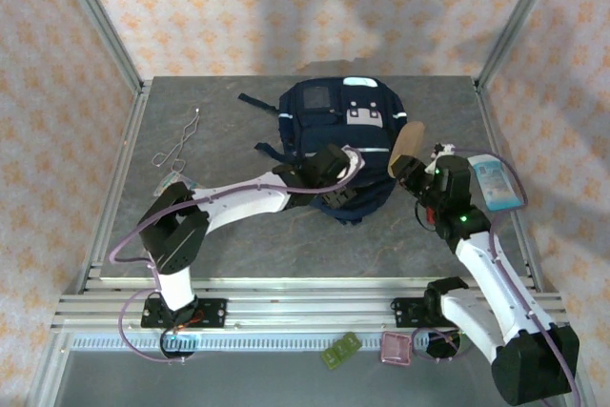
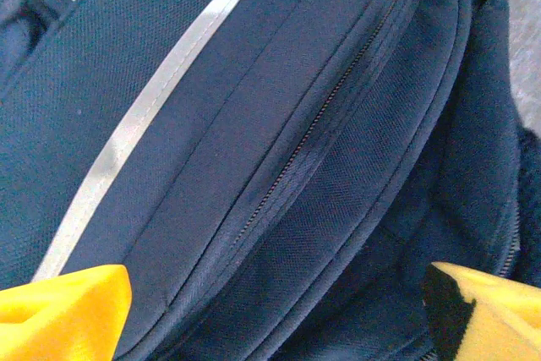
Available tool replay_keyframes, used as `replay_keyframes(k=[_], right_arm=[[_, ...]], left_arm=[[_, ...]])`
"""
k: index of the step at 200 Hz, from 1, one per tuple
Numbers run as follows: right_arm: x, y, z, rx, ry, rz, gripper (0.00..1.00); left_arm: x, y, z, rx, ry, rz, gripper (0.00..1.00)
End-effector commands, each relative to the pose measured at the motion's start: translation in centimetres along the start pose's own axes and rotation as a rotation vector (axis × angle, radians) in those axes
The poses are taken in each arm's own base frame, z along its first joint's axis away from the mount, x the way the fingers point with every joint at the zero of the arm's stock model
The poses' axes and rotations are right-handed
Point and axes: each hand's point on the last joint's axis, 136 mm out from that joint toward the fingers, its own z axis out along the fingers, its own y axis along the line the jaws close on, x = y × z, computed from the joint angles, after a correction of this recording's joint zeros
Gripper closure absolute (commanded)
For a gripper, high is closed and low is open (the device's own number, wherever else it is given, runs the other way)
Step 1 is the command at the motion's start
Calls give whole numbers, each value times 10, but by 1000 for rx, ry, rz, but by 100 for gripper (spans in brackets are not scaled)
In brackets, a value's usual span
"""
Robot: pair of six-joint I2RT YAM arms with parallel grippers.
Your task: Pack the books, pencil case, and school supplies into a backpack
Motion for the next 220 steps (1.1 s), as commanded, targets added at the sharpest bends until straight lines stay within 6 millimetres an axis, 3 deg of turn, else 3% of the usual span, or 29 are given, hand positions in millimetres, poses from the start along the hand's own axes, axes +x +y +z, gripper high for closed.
replay_keyframes(k=[1, 26, 80, 107, 117, 137, 169, 220], right_arm=[[-3, 10, -4, -58, -16, 5, 65], [-1, 10, -2, -70, -10, 13, 65], [3, 6, 2, -66, -2, 24, 65], [4, 7, 3, -74, 4, 27, 65], [3, 7, 3, -75, 2, 27, 65], [4, 7, 3, -79, 7, 26, 65], [10, 6, 1, -90, 22, 16, 65], [32, 18, -9, -199, 97, -68, 66]], left_arm=[[0, 22, 9, -184, 12, 112, 9], [-3, 23, 14, -239, -19, 155, 9], [5, -7, 30, -112, -12, 230, 9], [15, 10, 46, -247, 48, 225, 13], [15, 18, 48, -299, 55, 226, 22], [5, 31, 44, -345, 30, 187, 56], [-28, 47, 28, -321, -22, 98, 99], [-96, 86, -17, -323, -113, -49, 100]])
